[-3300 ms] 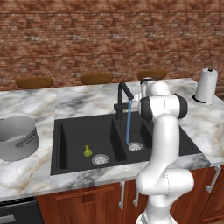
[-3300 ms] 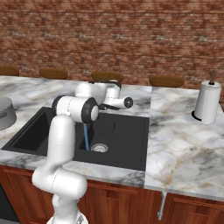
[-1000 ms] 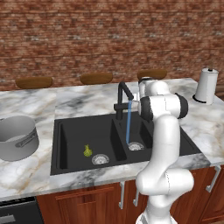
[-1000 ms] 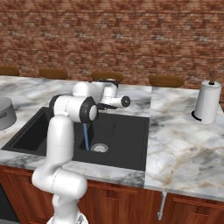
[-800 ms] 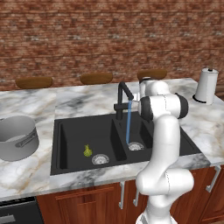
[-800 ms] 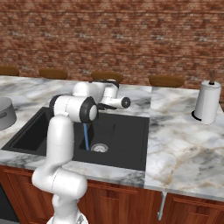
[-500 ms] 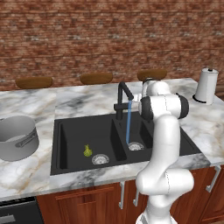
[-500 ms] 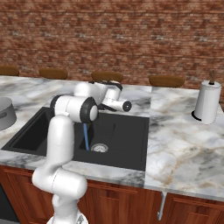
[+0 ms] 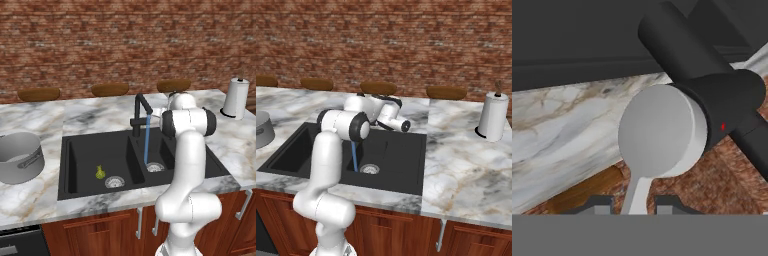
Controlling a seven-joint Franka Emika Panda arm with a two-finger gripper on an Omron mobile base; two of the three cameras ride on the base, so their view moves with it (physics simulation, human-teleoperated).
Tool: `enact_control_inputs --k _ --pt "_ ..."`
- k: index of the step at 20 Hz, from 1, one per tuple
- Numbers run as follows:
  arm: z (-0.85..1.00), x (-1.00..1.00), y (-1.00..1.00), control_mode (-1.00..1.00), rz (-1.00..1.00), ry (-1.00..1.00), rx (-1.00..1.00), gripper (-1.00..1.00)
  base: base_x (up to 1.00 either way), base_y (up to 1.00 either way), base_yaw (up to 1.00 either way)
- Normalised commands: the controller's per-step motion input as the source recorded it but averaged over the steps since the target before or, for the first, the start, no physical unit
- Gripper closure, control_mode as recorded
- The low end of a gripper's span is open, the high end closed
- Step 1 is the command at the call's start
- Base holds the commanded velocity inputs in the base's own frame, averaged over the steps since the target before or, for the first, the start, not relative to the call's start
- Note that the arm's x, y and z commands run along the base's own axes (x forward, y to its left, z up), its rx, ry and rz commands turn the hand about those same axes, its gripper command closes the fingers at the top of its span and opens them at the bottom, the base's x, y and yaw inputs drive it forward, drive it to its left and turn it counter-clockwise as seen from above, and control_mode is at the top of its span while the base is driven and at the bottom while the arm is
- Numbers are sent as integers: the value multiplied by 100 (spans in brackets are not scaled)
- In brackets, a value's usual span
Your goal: Dump the broccoli from the pot into the sink. Then turn on the water and wash the broccoli. Then turn off the water and put the broccoli back in the pot.
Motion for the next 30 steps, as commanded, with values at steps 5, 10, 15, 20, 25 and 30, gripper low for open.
enact_control_inputs --k 5,10,15,20,25,30 --pt "47 17 12 -100 5 0 12 100 0 0 0" --pt "50 20 28 -100 3 0 10 100 0 0 0" --pt "52 24 51 -100 2 0 6 100 0 0 0" --pt "51 21 60 -100 1 0 3 100 0 0 0" --pt "46 11 48 -100 1 0 1 100 0 0 0" --pt "3 1 21 -100 0 0 0 100 0 0 0"
